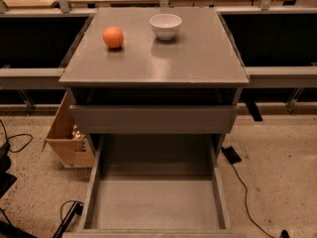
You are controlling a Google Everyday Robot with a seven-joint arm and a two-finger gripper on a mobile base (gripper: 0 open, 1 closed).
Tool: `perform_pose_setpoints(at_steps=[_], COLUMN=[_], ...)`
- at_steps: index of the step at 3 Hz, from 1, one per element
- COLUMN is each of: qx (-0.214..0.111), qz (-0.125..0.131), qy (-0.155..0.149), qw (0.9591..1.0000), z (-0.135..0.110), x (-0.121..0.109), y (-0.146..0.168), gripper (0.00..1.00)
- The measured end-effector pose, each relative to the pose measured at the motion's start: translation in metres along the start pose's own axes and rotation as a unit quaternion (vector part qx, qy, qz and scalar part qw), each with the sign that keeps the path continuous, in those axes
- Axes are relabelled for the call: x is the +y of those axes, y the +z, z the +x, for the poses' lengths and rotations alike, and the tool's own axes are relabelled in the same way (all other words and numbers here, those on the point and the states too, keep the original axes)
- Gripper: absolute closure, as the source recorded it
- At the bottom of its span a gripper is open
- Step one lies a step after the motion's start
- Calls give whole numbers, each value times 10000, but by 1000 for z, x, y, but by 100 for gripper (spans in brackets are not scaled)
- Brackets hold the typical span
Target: Close middle drawer
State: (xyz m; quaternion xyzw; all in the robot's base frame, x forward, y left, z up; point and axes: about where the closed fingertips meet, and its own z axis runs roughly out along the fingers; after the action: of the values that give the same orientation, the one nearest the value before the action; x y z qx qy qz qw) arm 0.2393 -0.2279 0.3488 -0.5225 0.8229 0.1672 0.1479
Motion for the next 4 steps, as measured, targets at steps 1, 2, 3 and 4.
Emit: perform_pose_setpoints(at_steps=[1,2,3,4], qx=[-423,-719,-846,-926], qz=[-149,-104,-60,59], qy=[-222,-489,-671,-853], qw=[9987,9962,9941,9920], z=[-20,-40,-57,-74], x=[15,-12,-38,-66], y=[22,40,49,50], gripper=[100,100,100,100])
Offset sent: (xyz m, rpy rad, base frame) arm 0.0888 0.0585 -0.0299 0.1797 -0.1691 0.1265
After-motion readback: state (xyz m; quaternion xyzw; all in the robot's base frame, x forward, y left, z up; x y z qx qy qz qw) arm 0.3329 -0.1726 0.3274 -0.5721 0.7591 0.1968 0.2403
